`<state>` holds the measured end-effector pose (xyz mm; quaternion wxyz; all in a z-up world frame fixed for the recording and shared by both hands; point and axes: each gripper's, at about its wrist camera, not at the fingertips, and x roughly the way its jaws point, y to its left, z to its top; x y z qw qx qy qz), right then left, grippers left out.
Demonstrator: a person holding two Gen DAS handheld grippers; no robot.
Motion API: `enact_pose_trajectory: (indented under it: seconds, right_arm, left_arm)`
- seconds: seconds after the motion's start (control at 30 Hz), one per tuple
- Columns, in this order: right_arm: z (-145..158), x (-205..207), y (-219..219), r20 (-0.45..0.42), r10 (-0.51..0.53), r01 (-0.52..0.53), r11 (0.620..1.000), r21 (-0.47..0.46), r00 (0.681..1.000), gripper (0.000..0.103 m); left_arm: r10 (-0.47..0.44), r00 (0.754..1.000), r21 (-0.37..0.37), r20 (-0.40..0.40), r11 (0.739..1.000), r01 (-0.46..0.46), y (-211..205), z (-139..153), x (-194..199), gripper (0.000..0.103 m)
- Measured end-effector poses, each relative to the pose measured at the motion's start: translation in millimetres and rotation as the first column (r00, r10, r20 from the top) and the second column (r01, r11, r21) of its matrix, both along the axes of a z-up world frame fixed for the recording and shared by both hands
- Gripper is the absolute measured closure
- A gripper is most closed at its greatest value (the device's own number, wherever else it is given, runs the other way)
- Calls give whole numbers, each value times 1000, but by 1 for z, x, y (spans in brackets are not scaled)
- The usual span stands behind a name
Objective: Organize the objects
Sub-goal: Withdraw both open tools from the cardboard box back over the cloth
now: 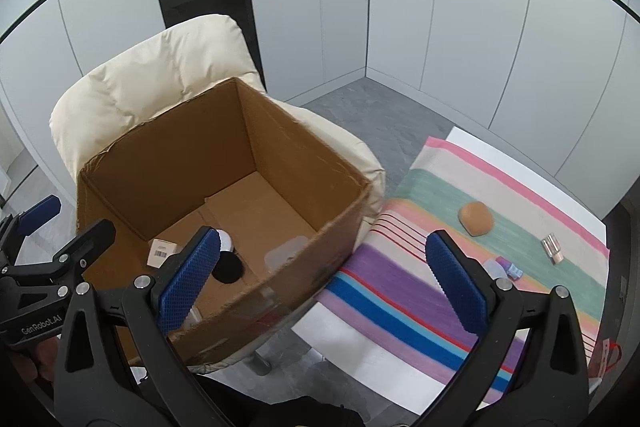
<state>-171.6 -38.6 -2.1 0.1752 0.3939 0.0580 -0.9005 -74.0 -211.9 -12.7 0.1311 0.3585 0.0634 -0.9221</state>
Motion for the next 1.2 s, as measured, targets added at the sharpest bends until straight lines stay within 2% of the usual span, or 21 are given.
enact_pose_trajectory:
  seconds: [0.67,1.2]
  right_arm:
    - [-1,-5,80,0,-120,120,993,4,993,0]
    - [-3,1,167,4,-256,256,967,-2,967,0]
  left_arm:
    - [-129,992,3,-7,992,129,74,2,-36,0]
    - [-256,967,6,-20,967,256,150,4,-59,0]
